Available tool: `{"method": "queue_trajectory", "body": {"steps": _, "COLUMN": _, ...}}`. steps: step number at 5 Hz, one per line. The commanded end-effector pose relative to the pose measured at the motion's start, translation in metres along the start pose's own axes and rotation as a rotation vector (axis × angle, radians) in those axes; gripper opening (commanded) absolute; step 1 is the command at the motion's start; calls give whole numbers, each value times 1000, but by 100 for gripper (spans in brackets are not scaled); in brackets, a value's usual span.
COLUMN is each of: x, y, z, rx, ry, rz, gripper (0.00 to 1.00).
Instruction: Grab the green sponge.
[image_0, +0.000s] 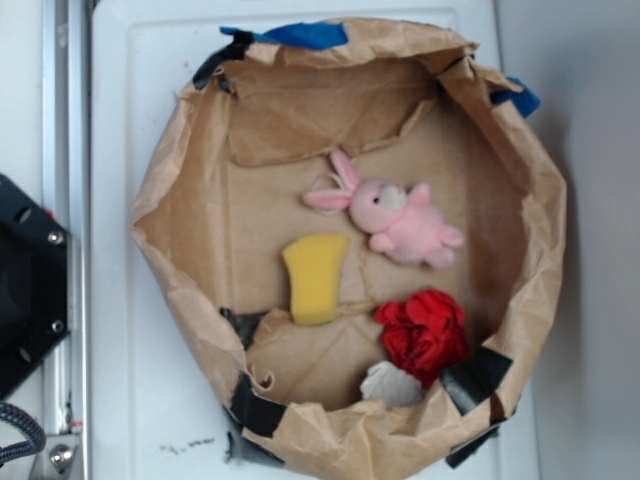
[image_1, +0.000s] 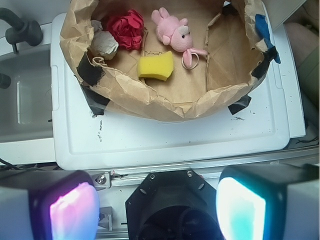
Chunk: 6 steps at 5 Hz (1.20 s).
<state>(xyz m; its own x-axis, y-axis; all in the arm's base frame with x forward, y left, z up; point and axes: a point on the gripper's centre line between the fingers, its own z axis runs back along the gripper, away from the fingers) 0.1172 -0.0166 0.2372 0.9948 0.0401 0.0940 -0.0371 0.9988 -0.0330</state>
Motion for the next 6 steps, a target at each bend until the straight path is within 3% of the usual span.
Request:
{"method": "queue_trajectory", "body": {"steps": 1, "x": 0, "y": 0, "z": 0, "rx": 0, "ry": 0, "rz": 0, "gripper": 100}}
{"method": "queue_trajectory", "body": {"steps": 3, "x": 73, "y": -21, "z": -17, "rx": 45, "ry": 4, "rz": 194, "gripper": 100}}
{"method": "queue_trajectory", "body": {"steps": 4, "x": 93, "y": -18, "z": -25, "rx": 20, "ry": -28, "rz": 395, "gripper": 100}}
{"method": "queue_trajectory", "body": {"steps": 5, "x": 89, "y": -12, "z": -35, "rx": -28, "ry": -80, "rz": 648, "gripper": 100}}
{"method": "queue_trajectory", "body": {"steps": 6, "x": 87, "y": -10, "z": -37, "rx": -40, "ry": -77, "rz": 902, "gripper": 100}}
